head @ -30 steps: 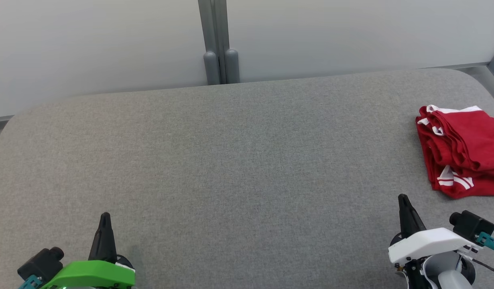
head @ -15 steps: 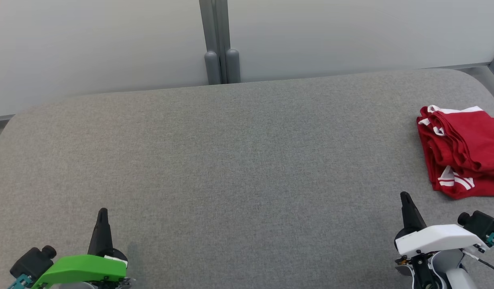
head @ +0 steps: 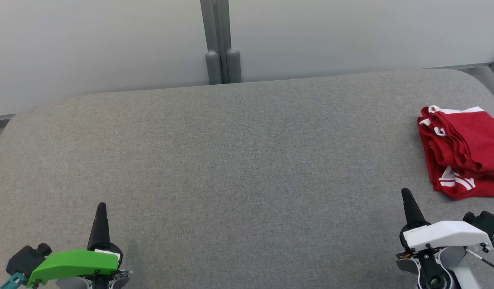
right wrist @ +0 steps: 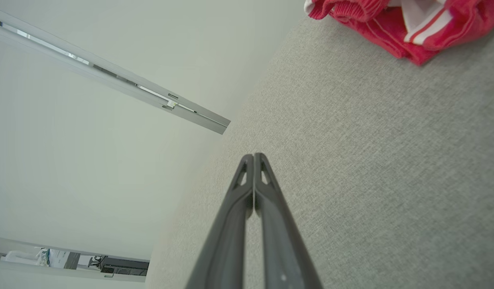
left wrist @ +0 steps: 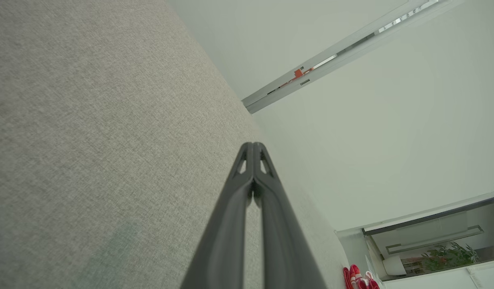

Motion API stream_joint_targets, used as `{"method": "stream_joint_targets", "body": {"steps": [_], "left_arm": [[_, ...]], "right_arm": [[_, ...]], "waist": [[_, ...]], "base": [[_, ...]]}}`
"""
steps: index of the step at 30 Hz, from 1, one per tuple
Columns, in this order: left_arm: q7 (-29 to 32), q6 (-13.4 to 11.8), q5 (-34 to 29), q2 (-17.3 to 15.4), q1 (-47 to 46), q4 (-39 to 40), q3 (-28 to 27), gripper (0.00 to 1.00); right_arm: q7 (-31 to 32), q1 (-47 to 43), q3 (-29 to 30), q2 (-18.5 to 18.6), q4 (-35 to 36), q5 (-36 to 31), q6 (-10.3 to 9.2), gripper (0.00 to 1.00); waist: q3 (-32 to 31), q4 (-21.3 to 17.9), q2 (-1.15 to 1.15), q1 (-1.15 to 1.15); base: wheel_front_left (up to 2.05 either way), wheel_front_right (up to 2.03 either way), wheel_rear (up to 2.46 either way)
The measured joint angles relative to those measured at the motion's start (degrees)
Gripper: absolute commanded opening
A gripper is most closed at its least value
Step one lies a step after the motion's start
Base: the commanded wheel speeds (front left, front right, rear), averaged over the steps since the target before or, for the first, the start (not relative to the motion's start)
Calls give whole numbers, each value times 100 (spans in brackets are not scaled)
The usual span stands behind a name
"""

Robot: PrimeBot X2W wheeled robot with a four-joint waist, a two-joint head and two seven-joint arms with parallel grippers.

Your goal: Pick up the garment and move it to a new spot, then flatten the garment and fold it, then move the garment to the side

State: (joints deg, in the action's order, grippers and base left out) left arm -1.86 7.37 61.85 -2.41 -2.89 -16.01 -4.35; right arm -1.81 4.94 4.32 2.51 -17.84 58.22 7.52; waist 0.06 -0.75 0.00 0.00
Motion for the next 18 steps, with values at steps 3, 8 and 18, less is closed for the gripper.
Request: {"method": "stream_joint_targets", "body": {"steps": [3, 8, 18], "left_arm": [[40, 0, 204, -1, -15, 19, -15, 0], [131, 0, 477, -3, -35, 35, -41, 0], [272, 0, 992, -5, -105, 68, -80, 0]], "right_arm": [[51, 2, 13, 0, 21, 196, 0, 0], [127, 6, 34, 2, 56, 519, -1, 0], [276, 11, 68, 5, 122, 1104, -3, 0]], "waist": [[1, 3, 0, 0], [1, 9, 0, 0], [3, 20, 0, 0]], "base": [[0, 0, 0], [0, 0, 0], [0, 0, 0]]}}
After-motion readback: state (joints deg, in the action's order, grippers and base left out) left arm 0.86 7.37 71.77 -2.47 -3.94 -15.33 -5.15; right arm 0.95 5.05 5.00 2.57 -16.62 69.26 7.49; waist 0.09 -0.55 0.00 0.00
